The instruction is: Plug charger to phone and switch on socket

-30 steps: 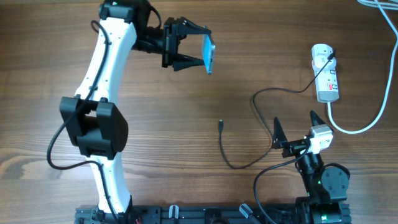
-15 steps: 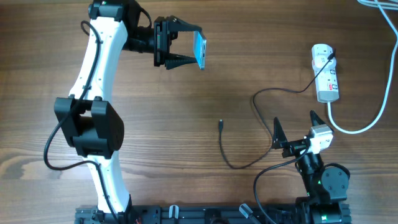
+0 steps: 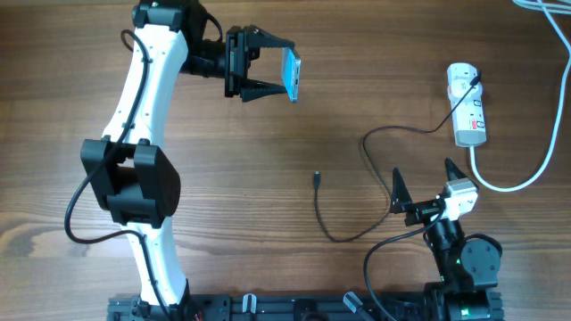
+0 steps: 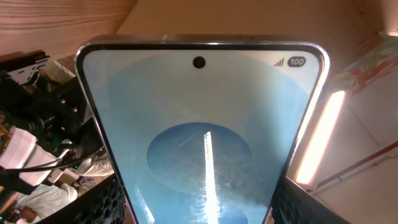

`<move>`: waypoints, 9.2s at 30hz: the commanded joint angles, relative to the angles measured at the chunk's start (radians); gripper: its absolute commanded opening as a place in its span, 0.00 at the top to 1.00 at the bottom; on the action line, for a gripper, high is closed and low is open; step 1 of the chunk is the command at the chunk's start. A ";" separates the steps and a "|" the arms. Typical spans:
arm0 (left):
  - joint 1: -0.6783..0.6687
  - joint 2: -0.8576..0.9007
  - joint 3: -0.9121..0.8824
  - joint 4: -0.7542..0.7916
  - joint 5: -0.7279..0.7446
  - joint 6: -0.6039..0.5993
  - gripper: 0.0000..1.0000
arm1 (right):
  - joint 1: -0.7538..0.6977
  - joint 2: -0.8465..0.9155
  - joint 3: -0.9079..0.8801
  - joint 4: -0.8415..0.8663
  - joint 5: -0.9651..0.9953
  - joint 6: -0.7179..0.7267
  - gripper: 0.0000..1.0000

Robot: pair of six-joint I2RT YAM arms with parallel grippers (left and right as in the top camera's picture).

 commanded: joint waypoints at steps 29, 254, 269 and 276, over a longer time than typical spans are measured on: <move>-0.007 -0.039 0.021 -0.004 0.056 0.002 0.42 | 0.003 -0.009 0.008 0.250 -0.394 0.756 0.00; 0.060 -0.039 0.021 0.194 -0.328 -0.054 0.96 | 0.684 1.531 2.015 -1.307 0.610 0.960 0.00; 0.067 -0.039 0.021 0.274 -0.599 0.311 0.96 | 0.583 1.567 1.898 -1.509 0.235 0.655 0.00; 0.067 -0.039 0.021 0.262 -0.820 0.341 0.96 | 0.584 1.569 1.667 -1.391 0.153 0.656 0.21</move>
